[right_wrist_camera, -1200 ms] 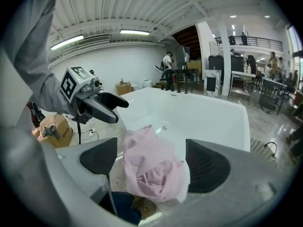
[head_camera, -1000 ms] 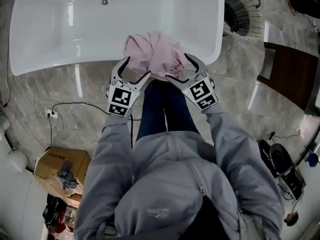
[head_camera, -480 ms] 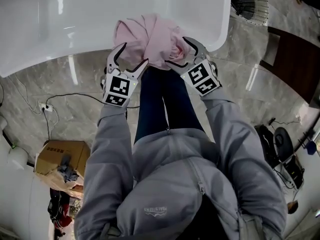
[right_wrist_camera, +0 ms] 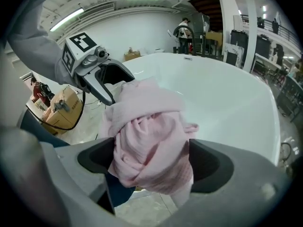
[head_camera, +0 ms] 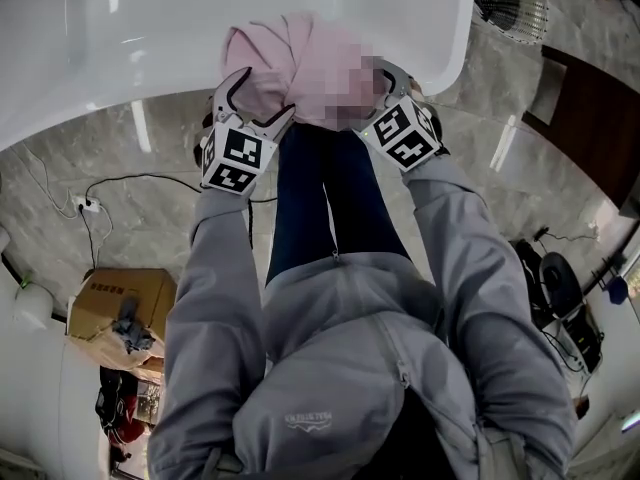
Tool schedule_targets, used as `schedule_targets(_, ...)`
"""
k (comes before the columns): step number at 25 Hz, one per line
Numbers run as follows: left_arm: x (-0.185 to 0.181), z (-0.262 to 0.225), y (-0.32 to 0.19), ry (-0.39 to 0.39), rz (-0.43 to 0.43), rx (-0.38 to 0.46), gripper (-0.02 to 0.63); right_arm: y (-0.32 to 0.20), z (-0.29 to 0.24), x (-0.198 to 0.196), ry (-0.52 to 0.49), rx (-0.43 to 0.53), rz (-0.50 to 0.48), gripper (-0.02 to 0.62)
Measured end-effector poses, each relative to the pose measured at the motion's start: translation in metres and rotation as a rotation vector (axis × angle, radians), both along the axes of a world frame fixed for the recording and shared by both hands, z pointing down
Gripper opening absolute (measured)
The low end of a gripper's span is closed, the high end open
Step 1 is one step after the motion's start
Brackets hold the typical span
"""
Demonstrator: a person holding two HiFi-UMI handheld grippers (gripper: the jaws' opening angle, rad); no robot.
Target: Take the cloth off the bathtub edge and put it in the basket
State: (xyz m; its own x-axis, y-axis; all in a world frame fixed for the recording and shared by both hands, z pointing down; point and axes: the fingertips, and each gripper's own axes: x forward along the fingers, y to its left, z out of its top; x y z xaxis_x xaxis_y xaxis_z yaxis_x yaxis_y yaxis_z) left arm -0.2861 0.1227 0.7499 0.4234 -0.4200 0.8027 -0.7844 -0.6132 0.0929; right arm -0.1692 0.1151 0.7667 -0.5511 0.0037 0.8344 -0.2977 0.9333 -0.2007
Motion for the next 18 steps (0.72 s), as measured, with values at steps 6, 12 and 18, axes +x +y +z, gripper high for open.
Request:
schedule_targets(6,0.0,0.011,0.0,-0.022,0.03,-0.038,0.388,0.002,0.018,-0.007,0.069,-0.037,-0.011,0.474)
schedule_targets(12,0.006,0.022,0.001,-0.117,0.127,-0.05,0.388,0.001,0.037,-0.004,0.18,-0.003,-0.023,0.474)
schedule_targets(18,0.011,0.029,0.001,-0.198,0.205,-0.057,0.387,0.004,0.04,-0.011,0.232,0.04,-0.091,0.47)
